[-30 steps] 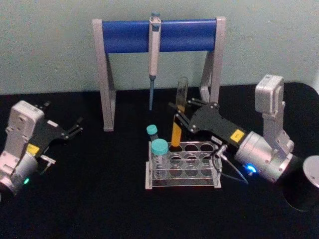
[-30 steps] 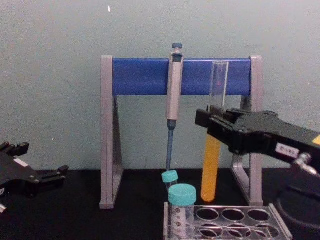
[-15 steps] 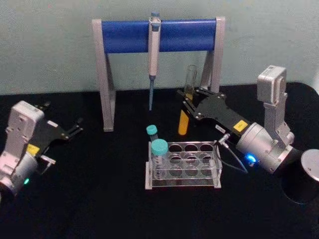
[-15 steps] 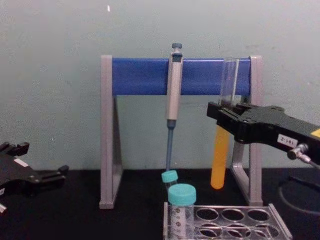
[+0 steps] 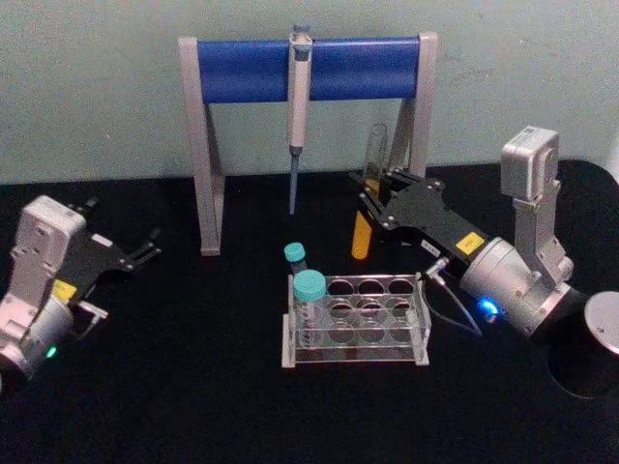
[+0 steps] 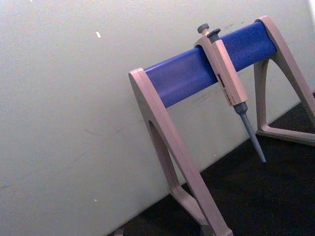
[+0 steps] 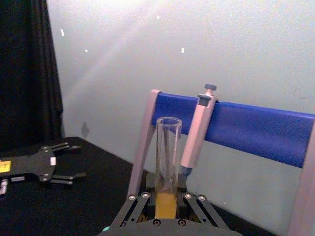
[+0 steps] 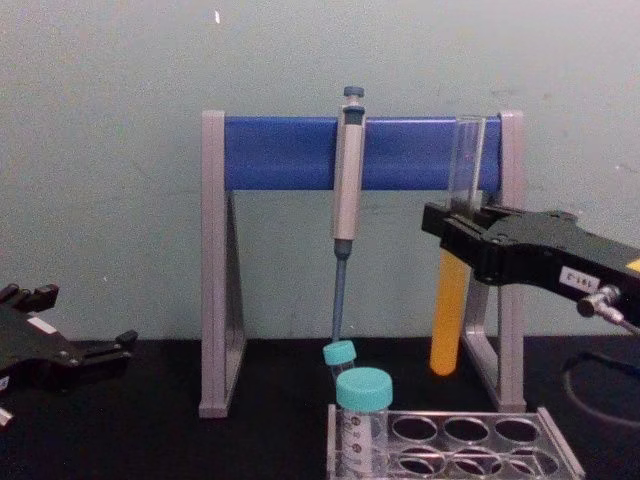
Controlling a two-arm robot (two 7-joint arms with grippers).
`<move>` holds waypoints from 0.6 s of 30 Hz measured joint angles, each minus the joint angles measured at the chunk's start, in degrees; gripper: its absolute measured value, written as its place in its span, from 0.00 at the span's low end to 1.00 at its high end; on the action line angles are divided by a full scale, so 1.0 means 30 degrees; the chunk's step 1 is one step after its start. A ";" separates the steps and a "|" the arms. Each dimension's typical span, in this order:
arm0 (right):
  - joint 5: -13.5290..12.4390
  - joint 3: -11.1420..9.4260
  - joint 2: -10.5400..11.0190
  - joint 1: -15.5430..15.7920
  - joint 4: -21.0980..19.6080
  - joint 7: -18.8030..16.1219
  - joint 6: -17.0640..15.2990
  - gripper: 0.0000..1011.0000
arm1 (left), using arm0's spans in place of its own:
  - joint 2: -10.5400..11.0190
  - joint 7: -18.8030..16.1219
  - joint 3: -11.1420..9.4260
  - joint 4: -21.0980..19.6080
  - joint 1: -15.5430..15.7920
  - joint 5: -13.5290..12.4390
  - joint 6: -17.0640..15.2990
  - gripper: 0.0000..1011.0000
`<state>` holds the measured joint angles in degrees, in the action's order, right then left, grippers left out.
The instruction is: Pick up the test tube from the test tube rack, shake it, then place it back into the test tube rack.
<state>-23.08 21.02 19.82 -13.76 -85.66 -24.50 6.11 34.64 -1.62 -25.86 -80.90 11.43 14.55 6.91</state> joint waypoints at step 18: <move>0.0465 -0.1304 0.1154 0.2281 -0.2619 0.0889 -0.1024 0.22 | 0.0000 0.0000 0.0000 0.0000 0.0000 0.0001 -0.0001 0.99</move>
<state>-21.69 17.11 23.29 -6.92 -93.52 -21.83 3.04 34.65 -1.62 -25.86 -80.90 11.43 14.55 6.91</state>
